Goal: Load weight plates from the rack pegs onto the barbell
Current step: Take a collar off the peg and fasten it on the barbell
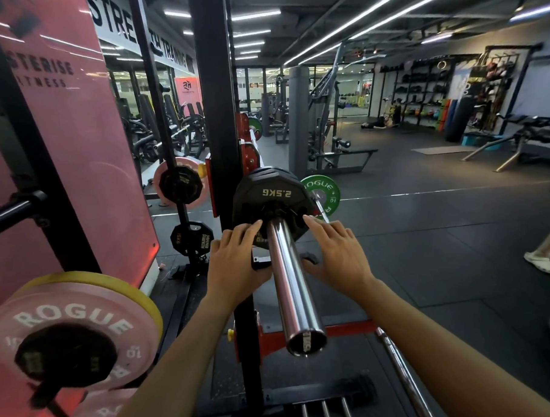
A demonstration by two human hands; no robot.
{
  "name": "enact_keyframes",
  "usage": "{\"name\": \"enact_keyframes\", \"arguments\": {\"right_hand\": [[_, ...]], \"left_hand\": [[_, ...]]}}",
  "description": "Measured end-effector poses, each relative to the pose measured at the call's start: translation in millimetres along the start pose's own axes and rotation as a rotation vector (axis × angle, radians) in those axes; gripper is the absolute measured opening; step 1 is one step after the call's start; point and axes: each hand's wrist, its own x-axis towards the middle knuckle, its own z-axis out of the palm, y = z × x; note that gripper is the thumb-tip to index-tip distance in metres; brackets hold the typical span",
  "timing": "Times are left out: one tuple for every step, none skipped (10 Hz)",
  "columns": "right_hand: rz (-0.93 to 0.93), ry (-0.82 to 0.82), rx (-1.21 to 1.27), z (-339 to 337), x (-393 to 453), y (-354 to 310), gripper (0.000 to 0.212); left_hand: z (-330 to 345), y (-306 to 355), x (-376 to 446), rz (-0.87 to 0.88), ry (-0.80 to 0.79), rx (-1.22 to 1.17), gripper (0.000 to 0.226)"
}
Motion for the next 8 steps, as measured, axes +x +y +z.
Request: {"name": "enact_keyframes", "arguments": {"right_hand": [[0.013, -0.027, -0.026, -26.6, -25.9, -8.7, 0.090], [0.004, -0.039, -0.043, -49.2, -50.4, -16.3, 0.090], [-0.004, -0.061, -0.058, -83.2, -93.5, -27.6, 0.088], [0.002, -0.047, -0.060, -101.1, -119.4, -35.6, 0.087], [0.025, -0.078, -0.042, -130.5, -160.4, -52.9, 0.085], [0.051, -0.105, -0.019, -150.1, -182.6, -65.3, 0.084], [0.023, 0.001, 0.001, -174.0, -206.8, -80.4, 0.072], [0.052, 0.069, 0.144, -187.0, -217.3, -87.4, 0.056]], "left_hand": [[-28.6, 19.9, -22.9, -0.045, -0.027, 0.003, 0.090], [-51.5, 38.5, -42.3, -0.062, -0.063, 0.003, 0.092], [-85.3, 67.3, -79.0, -0.048, -0.086, 0.018, 0.094], [-103.9, 84.5, -101.5, -0.048, -0.088, 0.049, 0.092], [-134.5, 114.7, -138.9, -0.076, -0.120, 0.093, 0.092], [-154.3, 129.3, -160.4, -0.108, -0.136, 0.090, 0.092], [-185.5, 143.9, -174.1, -0.109, -0.113, 0.103, 0.085], [-204.7, 149.6, -181.3, -0.106, -0.058, 0.017, 0.071]]}}
